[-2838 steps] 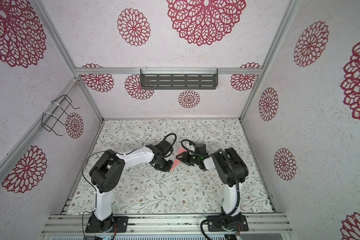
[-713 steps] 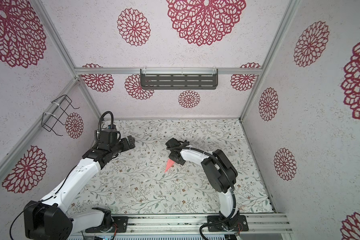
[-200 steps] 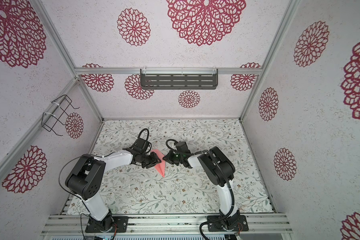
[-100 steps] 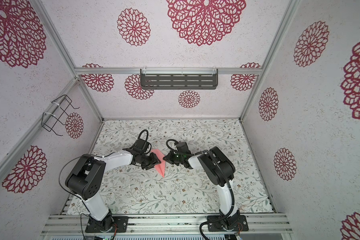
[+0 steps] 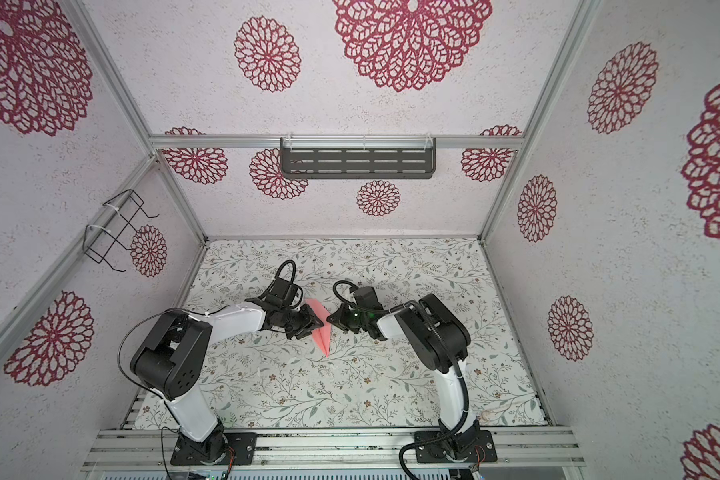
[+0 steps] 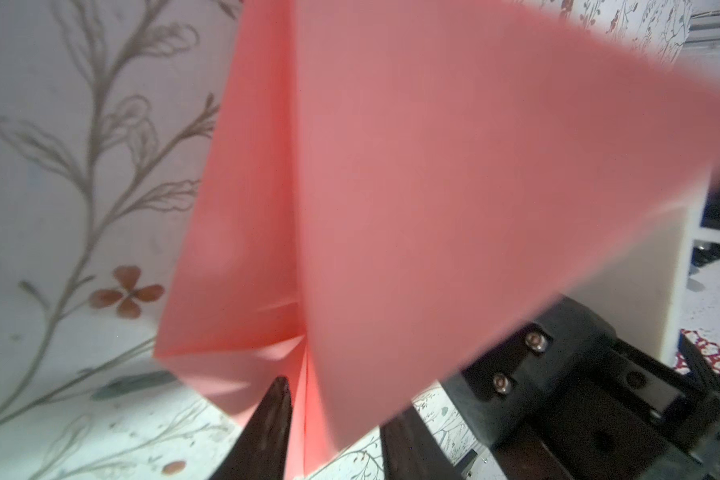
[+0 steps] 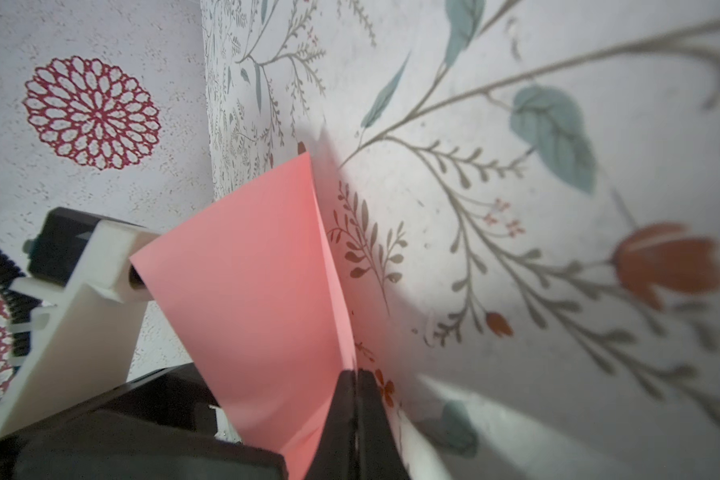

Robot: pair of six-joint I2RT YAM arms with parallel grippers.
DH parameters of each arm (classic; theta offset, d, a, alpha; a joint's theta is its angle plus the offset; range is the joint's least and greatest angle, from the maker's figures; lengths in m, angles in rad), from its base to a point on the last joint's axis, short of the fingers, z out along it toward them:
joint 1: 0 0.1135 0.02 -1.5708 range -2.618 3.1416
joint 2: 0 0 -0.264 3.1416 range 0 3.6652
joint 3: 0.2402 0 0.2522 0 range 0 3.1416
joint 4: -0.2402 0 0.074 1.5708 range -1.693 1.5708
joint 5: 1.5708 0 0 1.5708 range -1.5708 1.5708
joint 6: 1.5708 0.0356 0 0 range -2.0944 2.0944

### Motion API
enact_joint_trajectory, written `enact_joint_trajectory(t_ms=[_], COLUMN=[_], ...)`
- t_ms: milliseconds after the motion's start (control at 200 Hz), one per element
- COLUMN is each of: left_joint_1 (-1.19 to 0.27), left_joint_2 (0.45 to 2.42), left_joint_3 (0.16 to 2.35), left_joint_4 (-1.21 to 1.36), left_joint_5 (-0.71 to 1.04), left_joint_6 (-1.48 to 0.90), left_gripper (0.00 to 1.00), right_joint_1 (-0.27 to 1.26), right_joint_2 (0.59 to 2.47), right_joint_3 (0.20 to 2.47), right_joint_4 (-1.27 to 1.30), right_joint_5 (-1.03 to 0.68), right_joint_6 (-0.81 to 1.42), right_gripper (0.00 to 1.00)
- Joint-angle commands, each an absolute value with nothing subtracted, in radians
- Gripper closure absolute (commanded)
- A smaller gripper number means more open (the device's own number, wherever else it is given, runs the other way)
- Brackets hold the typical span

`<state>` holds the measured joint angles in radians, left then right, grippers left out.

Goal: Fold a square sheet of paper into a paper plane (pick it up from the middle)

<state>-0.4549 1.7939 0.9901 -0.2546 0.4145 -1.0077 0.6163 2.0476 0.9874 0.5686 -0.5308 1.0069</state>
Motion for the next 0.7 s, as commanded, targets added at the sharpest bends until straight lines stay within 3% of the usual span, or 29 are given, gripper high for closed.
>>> enact_joint_trajectory(t_ms=[0,270,490,695], left_joint_1=[-0.466,-0.485,-0.496,-0.498], left_joint_2=[1.818,1.859,1.876,1.879], left_joint_3=[1.027,1.077,1.112,1.13], left_joint_4=[-0.284,-0.364,-0.436,-0.464], left_joint_5=[0.392,0.367,0.332,0.32], left_joint_6=[-1.019,-1.001,-0.985,-0.979], left_gripper=[0.62,0.63,0.72,0.86], right_joint_1=[0.615,0.616,0.615,0.603], right_joint_2=[2.02,2.017,2.01,1.974], right_joint_3=[0.982,0.964,0.96,0.957], right_joint_4=[0.622,0.689,0.687,0.624], right_joint_5=[-0.559,-0.6,-0.601,-0.566], right_joint_6=[1.014,1.04,1.039,1.003], right_gripper=[1.0,0.97,0.93,0.78])
